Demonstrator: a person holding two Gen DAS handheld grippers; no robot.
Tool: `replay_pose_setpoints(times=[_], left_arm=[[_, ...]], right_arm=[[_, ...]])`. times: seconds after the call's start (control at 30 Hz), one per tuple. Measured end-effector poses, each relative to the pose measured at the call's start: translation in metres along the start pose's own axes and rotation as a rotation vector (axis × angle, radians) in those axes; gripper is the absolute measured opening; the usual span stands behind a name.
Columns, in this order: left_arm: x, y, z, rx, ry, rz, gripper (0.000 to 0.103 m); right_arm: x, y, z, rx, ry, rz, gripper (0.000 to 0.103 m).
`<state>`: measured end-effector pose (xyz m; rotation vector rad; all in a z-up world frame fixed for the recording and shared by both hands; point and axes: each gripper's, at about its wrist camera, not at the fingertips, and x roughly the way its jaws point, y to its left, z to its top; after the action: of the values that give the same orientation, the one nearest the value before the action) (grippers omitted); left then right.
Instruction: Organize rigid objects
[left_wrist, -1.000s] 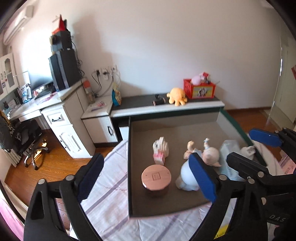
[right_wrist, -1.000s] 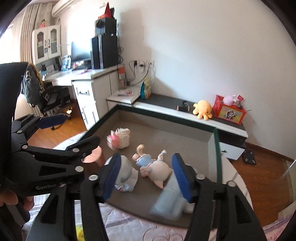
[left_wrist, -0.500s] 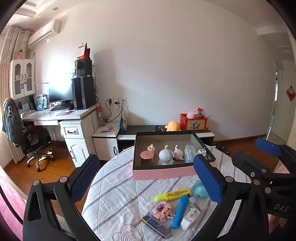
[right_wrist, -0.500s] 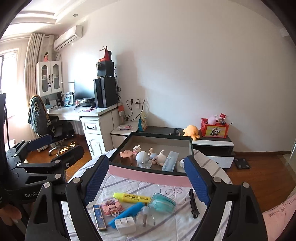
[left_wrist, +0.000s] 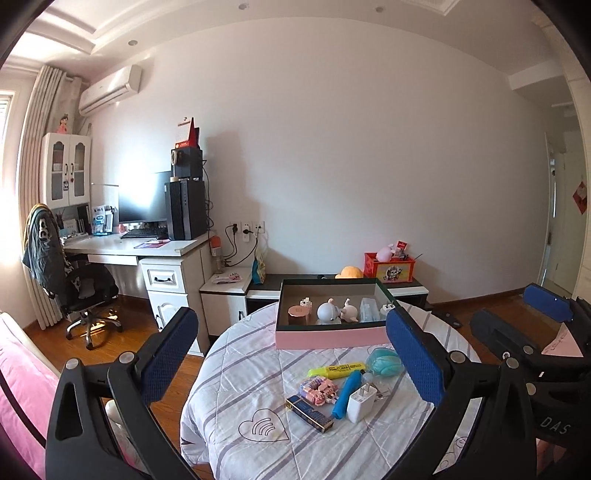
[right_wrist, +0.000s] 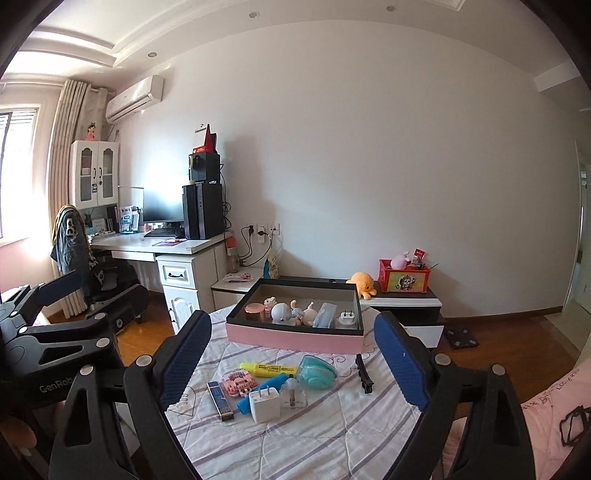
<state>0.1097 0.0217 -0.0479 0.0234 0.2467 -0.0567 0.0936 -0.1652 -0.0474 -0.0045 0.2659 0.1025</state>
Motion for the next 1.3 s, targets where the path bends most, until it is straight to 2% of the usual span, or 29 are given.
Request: replay_pose_setpoints(times=[0.3,0.63,1.03,1.13,1.3], left_arm=[[-0.019,-0.004,0.003,0.014,-0.029,0.024,0.103],[-0.023,-0.005,0.003,0.012,-0.022,0.016,0.103],[-0.006,-0.005,-0.002,0.004,0.020,0.002,0.103],[0.002,-0.003,-0.005,-0.005,0.043,-0.013,0.103],[0.020,-0.004,-0.014,-0.004,0.086,-0.019,0.103]], right_arm=[[-0.026,0.005,-0.001,0.001,-0.029,-0.013,0.092],[-0.027,0.003,-0.002,0.004,-0.035,-0.025,0.095],[-0.014,0.000,-0.007,0.008,0.001,-0.030,0.096],[-0.009,-0.001,-0.008,0.010,0.009,-0.047,0.103],[0.004,-0.002,-0.016,0.009,0.035,-0.034,0.103]])
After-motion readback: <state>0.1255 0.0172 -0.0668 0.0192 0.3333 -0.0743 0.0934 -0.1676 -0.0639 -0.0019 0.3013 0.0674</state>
